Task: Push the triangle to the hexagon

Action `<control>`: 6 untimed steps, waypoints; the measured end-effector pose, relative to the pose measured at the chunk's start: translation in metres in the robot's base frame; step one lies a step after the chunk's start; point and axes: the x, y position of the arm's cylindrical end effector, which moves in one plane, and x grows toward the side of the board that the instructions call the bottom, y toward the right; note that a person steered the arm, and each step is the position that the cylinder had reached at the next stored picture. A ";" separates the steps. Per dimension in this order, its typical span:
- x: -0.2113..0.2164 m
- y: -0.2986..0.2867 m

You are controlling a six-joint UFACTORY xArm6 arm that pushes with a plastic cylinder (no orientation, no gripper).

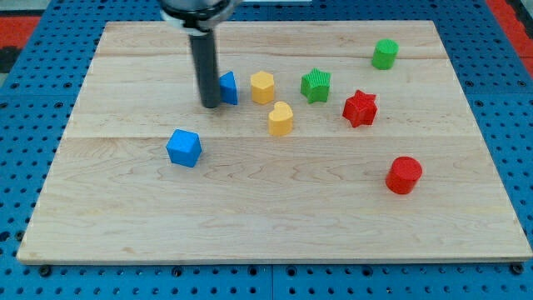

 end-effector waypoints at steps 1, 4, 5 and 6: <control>-0.019 -0.077; -0.060 0.032; -0.041 0.049; -0.037 0.075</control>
